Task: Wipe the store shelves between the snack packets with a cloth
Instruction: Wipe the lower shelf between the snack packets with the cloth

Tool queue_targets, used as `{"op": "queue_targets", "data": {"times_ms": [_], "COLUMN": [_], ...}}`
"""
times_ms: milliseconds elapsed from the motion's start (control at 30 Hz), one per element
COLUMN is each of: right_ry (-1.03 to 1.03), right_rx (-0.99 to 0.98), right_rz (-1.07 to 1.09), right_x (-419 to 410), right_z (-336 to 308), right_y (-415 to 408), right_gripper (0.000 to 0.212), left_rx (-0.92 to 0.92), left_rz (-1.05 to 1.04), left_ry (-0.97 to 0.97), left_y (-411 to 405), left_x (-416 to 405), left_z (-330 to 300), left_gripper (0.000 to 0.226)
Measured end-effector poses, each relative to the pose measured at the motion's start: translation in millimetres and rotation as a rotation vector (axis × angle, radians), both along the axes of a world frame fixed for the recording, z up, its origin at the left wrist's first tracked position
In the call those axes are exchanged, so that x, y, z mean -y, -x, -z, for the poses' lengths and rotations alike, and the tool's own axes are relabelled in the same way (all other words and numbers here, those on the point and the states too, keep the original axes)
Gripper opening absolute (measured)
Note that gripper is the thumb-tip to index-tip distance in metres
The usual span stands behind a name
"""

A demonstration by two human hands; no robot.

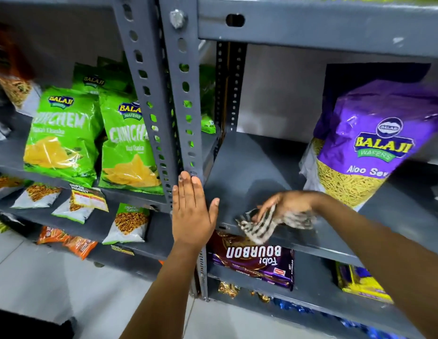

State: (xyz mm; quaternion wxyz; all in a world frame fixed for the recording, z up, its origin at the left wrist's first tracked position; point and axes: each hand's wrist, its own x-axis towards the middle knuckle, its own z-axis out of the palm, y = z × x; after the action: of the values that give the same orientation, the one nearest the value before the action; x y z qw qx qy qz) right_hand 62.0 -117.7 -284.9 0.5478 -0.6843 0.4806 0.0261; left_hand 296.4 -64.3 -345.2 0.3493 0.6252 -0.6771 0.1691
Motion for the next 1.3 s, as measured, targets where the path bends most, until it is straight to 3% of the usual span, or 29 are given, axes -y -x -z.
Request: {"op": "queue_targets", "data": {"times_ms": [133, 233, 467, 567, 633, 700, 733, 800, 867, 933, 1033, 1300], "right_ry": [0.252, 0.34, 0.206, 0.213, 0.287, 0.412, 0.463, 0.504, 0.543, 0.606, 0.692, 0.699], "right_rx": [0.152, 0.069, 0.054, -0.008, 0.039, 0.036, -0.071, -0.324, -0.428, -0.446, -0.466, -0.534], "right_rz": [0.276, 0.18, 0.205, 0.218, 0.34, 0.416, 0.365, 0.207, 0.206, 0.234, 0.274, 0.531], "right_x": [15, 13, -30, -35, -25, -20, -23, -38, -54, -65, -90, -131], "right_z": [-5, 17, 26, 14, -1, -8, -5, 15, 33, 45, 49, 33], "right_y": [-19, -39, 0, 9, -1, -22, -34, -52, -55, -41, -14, 52], "right_gripper": [0.036, 0.04, 0.039, 0.041, 0.04, 0.031, 0.03, 0.051, 0.064, 0.065, 0.062, 0.046], "left_rx": [0.021, 0.02, -0.131, 0.079, 0.169, -0.038, -0.149, -0.321, -0.443, -0.314, -0.06, 0.048], "left_rz": [0.003, 0.008, 0.034, 0.277, 0.425, 0.387, 0.358, 0.341, 0.288, 0.2, 0.124, 0.096], "left_ry": [-0.018, -0.042, -0.184, -0.182, -0.18, -0.246, -0.279, -0.439, -0.669, -0.811, -0.802, -0.785], "left_y": [0, -1, 18, 38, 47, 51, 52, 52, 52, 56, 61, 63], "left_x": [-5, -7, -24, -39, -40, -27, -18, -2, 14, 22, 28, 25], "left_z": [-5, -5, -19, -18, -19, -27, -31, -30, -20, -7, 7, 8], "left_gripper": [0.066, 0.066, 0.07, 0.066, 0.062, 0.066, 0.069, 0.064, 0.053, 0.052, 0.053, 0.054]}}
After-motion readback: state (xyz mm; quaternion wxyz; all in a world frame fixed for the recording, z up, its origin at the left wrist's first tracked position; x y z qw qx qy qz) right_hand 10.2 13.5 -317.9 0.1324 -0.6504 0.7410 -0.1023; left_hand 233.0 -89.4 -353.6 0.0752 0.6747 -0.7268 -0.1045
